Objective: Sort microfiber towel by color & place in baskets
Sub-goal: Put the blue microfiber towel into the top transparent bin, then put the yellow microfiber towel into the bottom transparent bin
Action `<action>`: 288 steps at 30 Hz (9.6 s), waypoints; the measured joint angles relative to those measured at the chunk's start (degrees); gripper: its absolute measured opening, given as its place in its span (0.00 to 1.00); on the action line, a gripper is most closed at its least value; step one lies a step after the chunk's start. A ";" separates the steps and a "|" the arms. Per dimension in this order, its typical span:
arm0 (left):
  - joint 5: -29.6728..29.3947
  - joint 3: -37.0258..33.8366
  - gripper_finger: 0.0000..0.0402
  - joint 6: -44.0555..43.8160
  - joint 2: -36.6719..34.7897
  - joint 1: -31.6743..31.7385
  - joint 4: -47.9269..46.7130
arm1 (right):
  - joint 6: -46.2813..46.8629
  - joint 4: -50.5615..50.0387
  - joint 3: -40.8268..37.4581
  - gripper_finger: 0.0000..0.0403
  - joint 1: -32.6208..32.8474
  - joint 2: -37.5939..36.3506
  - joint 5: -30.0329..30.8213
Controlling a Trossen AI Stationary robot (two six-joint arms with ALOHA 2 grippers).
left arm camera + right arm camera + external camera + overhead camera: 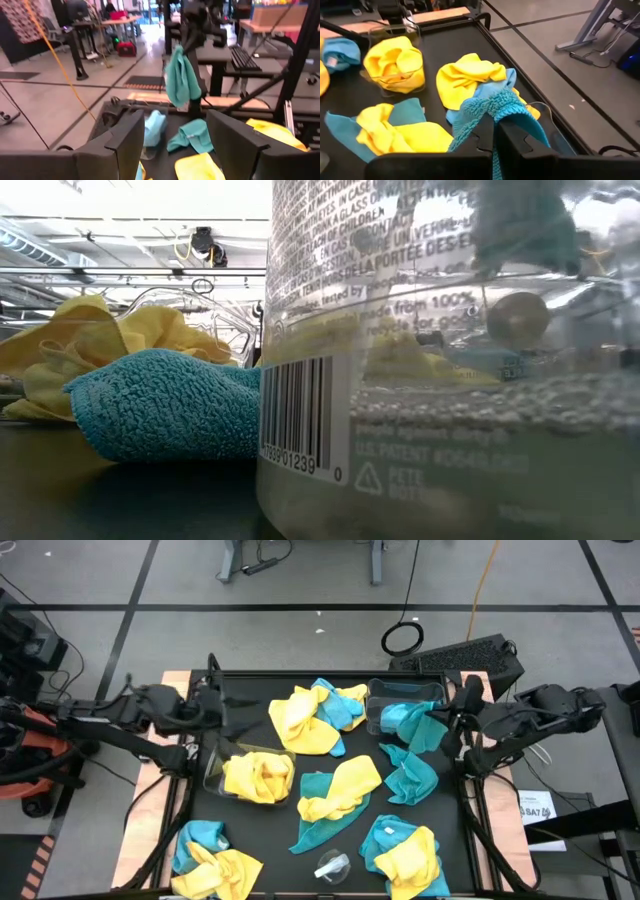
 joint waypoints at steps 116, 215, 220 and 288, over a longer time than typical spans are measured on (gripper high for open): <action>-0.23 0.00 0.55 1.28 -4.19 -0.04 -0.56 | -20.09 33.59 -35.54 0.00 -47.74 19.60 -35.97; -0.24 0.00 0.55 1.23 -4.21 -0.04 -0.56 | 18.89 22.15 -10.45 0.45 23.94 33.33 -55.79; -0.23 0.00 0.55 1.24 -4.19 -0.02 -0.56 | 21.26 22.55 -10.45 0.45 26.83 35.77 -50.89; -0.23 -0.02 0.55 0.26 -4.15 -0.02 1.21 | 8.55 34.90 -14.10 0.00 11.51 13.70 -28.06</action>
